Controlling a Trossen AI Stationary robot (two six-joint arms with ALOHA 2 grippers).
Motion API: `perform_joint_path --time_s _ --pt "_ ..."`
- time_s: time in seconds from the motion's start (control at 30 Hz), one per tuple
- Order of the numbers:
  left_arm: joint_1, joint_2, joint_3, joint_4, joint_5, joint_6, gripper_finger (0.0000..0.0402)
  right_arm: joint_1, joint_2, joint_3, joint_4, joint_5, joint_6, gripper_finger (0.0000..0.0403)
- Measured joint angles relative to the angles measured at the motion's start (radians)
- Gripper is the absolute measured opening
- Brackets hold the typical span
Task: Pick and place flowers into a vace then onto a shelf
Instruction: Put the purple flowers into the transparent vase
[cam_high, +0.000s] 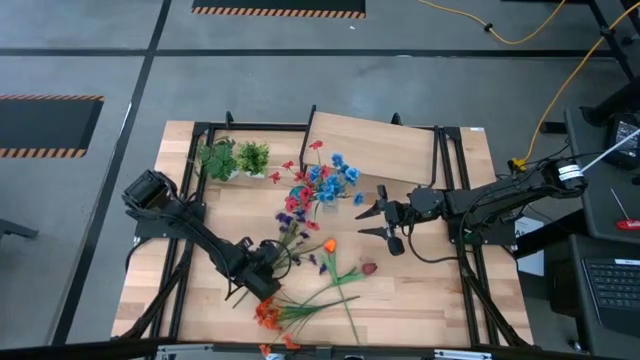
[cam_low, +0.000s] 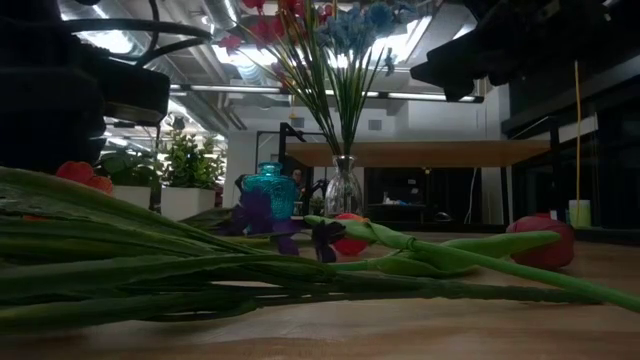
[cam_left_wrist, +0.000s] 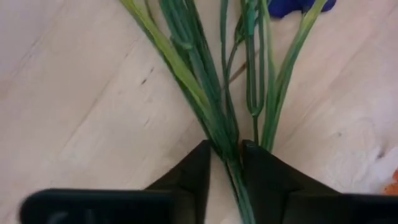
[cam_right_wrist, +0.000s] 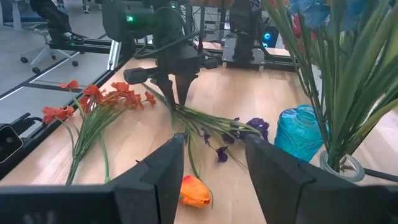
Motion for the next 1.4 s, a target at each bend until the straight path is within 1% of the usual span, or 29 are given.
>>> perform_joint_path --time_s 0.1,0.13,0.3,0.47,0.6,0.77,1.0,1.1,1.27,1.33,1.4 --pt "0.0 -0.021 -0.001 -0.003 0.011 -0.001 0.0019 0.0 0.0 0.0 0.0 0.0 0.0 0.0174" --pt "-0.001 -0.028 -0.002 -0.011 0.011 -0.001 0.0011 0.0 0.0 0.0 0.0 0.0 0.0 0.0174" --pt "-0.011 -0.08 -0.008 -0.078 0.011 -0.004 0.0004 0.0 0.0 0.0 0.0 0.0 0.002 0.0174" --pt "-0.023 -0.129 -0.006 -0.199 -0.021 -0.054 0.0004 0.0 0.0 0.0 -0.007 0.0 0.012 0.0174" --pt "-0.055 -0.175 -0.006 -0.252 -0.051 -0.071 0.0004 0.0 0.0 0.0 -0.01 0.0 0.024 0.0174" --pt "-0.113 -0.241 -0.006 -0.25 -0.125 -0.072 0.0004 0.0 0.0 0.0 -0.01 0.0 0.024 0.0174" --pt "-0.184 -0.298 -0.006 -0.25 -0.264 -0.071 0.0004 0.0 0.015 0.0 -0.007 0.0 0.016 0.0174" --pt "-0.207 -0.309 -0.006 -0.234 -0.31 -0.058 0.0004 0.0 0.036 0.0 0.004 0.0 -0.006 0.0174" --pt "-0.225 -0.312 -0.006 -0.135 -0.313 0.027 0.0004 0.0 0.056 0.0 0.04 0.0 -0.027 0.0174" --pt "-0.225 -0.312 -0.006 -0.061 -0.316 0.092 0.0003 0.0 0.057 0.0 0.045 0.0 -0.027 0.0174" --pt "-0.225 -0.312 -0.006 0.013 -0.341 0.187 0.0003 0.0 0.057 0.0 0.048 0.0 -0.025 0.0174"
